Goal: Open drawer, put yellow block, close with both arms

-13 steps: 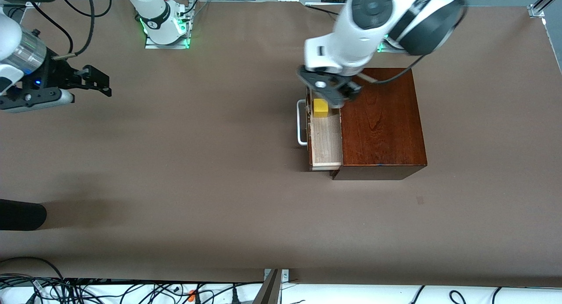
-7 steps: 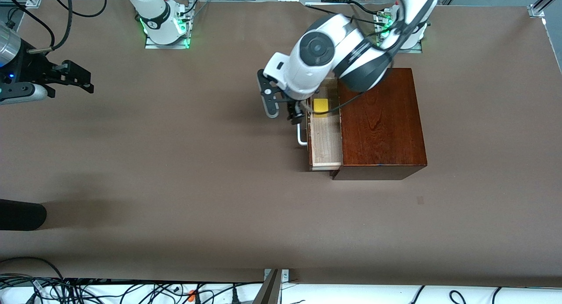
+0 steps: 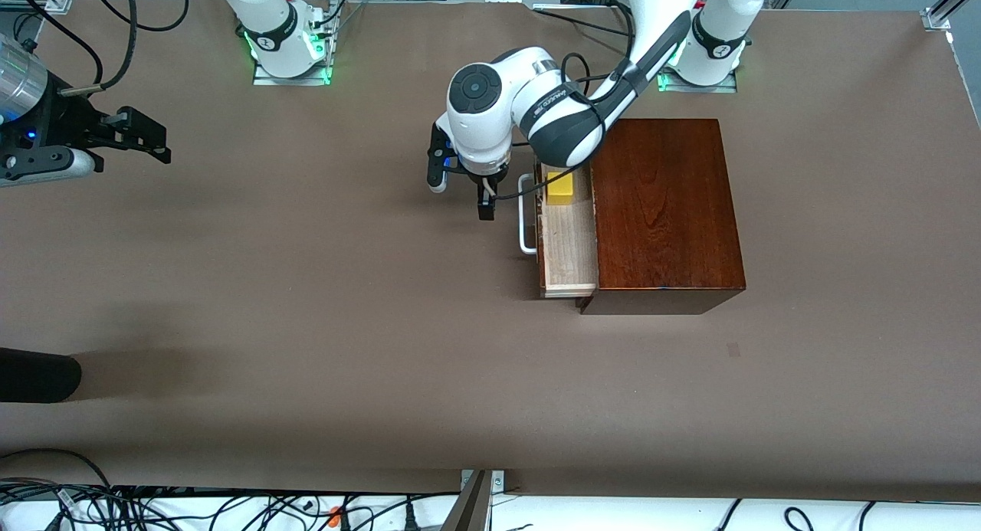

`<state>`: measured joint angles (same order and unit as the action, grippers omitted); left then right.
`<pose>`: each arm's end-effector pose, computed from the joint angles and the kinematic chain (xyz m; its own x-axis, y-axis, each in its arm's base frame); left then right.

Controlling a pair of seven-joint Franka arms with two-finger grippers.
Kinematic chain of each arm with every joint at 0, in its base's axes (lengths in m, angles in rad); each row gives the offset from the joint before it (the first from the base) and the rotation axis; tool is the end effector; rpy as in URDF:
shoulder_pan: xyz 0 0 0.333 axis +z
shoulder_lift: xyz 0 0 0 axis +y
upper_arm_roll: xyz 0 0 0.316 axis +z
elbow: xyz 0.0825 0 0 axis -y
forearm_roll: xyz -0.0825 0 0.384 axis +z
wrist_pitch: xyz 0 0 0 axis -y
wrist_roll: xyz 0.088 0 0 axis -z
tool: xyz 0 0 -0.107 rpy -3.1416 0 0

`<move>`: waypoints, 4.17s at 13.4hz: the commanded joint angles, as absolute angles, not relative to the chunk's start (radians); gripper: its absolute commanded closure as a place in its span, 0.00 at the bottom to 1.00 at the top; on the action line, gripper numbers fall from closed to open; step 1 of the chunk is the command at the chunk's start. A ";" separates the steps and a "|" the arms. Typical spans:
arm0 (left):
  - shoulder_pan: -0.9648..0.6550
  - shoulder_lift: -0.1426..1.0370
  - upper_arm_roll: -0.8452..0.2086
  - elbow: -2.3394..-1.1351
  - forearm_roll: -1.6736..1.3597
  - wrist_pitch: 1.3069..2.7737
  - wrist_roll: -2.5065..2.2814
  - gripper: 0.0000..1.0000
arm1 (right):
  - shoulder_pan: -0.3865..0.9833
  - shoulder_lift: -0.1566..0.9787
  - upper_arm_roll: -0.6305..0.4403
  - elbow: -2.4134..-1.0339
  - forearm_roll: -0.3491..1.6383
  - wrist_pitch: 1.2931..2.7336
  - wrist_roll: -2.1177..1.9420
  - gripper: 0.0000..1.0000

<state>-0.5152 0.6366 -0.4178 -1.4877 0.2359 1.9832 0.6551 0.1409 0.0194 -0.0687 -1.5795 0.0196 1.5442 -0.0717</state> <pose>0.4649 -0.5213 0.3160 -0.0602 -0.9973 -0.0430 -0.9952 0.0566 0.0793 0.5552 0.0427 0.6074 0.9882 0.1437 -0.0532 0.1427 -0.9895 -0.0221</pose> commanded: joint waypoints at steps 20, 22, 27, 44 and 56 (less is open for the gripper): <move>-0.492 0.670 -0.410 -1.497 0.341 1.947 0.720 0.00 | 0.164 0.023 -0.069 -1.557 0.015 1.532 -0.052 0.00; -0.497 0.672 -0.411 -1.497 0.333 1.986 0.716 0.00 | 0.164 0.023 -0.069 -1.557 0.017 1.534 -0.052 0.00; -0.497 0.673 -0.411 -1.514 0.341 1.991 0.729 0.00 | 0.164 0.023 -0.069 -1.557 0.017 1.532 -0.052 0.00; -0.338 0.621 -0.414 -1.534 0.344 1.829 0.750 0.00 | 0.164 0.023 -0.069 -1.557 0.017 1.536 -0.052 0.00; -0.322 0.517 -0.428 -1.510 0.191 1.789 0.665 0.00 | 0.164 0.023 -0.069 -1.557 0.017 1.536 -0.055 0.00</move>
<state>-0.3371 0.6028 -0.4170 -1.5055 0.2701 1.8353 0.7089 0.1608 0.0194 -0.0674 -1.5753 0.0196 1.5446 -0.0694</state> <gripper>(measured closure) 0.000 0.000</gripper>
